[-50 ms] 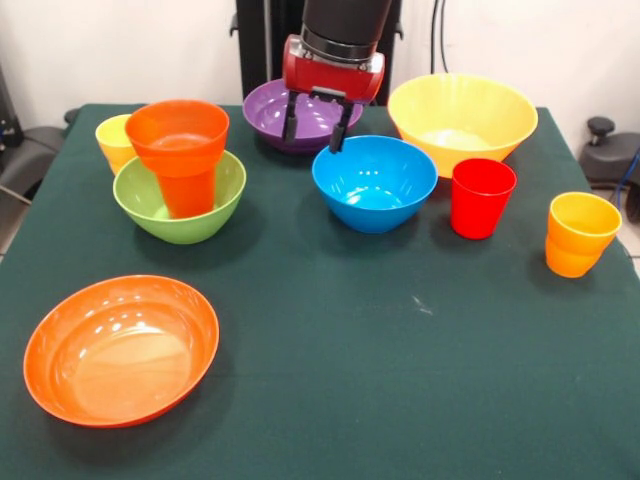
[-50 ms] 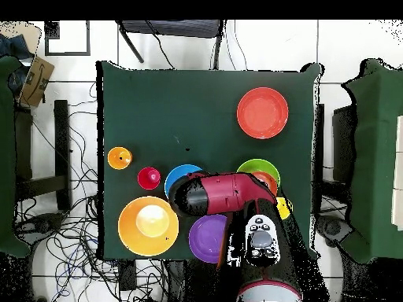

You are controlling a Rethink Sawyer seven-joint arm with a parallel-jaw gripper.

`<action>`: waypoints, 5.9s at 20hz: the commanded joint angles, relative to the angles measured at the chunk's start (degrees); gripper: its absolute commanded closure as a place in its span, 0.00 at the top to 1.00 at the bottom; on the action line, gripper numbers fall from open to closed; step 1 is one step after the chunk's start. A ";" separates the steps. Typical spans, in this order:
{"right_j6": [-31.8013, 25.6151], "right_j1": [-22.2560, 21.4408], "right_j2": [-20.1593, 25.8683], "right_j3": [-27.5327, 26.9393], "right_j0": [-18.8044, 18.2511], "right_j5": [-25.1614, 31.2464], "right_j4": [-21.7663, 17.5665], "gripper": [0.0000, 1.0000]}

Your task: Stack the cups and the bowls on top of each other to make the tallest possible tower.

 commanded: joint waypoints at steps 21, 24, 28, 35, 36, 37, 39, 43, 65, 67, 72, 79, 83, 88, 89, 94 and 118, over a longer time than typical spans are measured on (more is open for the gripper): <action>5.47 2.64 5.12 -0.22 -0.96 -5.47 1.94 1.00; 5.66 1.44 6.90 0.72 -1.66 -4.31 4.13 1.00; 6.82 -0.11 6.97 0.08 -0.39 -1.51 7.16 1.00; 12.14 1.83 2.26 -2.72 4.46 0.08 12.51 1.00; 13.00 2.36 1.43 -3.16 5.23 0.43 13.47 1.00; 13.86 2.89 0.60 -3.60 5.99 0.78 14.44 1.00; 15.19 3.75 -0.82 -3.93 7.22 1.12 16.33 1.00; 17.66 5.55 -3.95 -3.62 9.49 0.25 19.50 1.00; 23.68 9.51 -3.24 -3.86 9.88 -10.04 28.53 1.00; 23.69 9.30 -2.84 -4.21 9.88 -9.29 29.43 1.00; 24.21 9.70 -2.83 -4.04 10.46 -9.20 32.00 1.00; 24.23 12.13 -5.51 -5.38 12.71 -10.46 33.43 1.00; 24.27 13.46 -8.17 -5.91 14.62 -9.72 33.86 1.00; 24.18 14.30 -9.00 -4.82 15.49 -9.15 34.49 1.00; 24.31 14.47 -9.00 -4.48 15.60 -9.37 34.62 1.00; 25.47 15.87 -9.79 -3.04 16.52 -12.16 34.83 1.00; 23.18 13.83 -8.14 -1.98 16.29 -12.07 36.39 1.00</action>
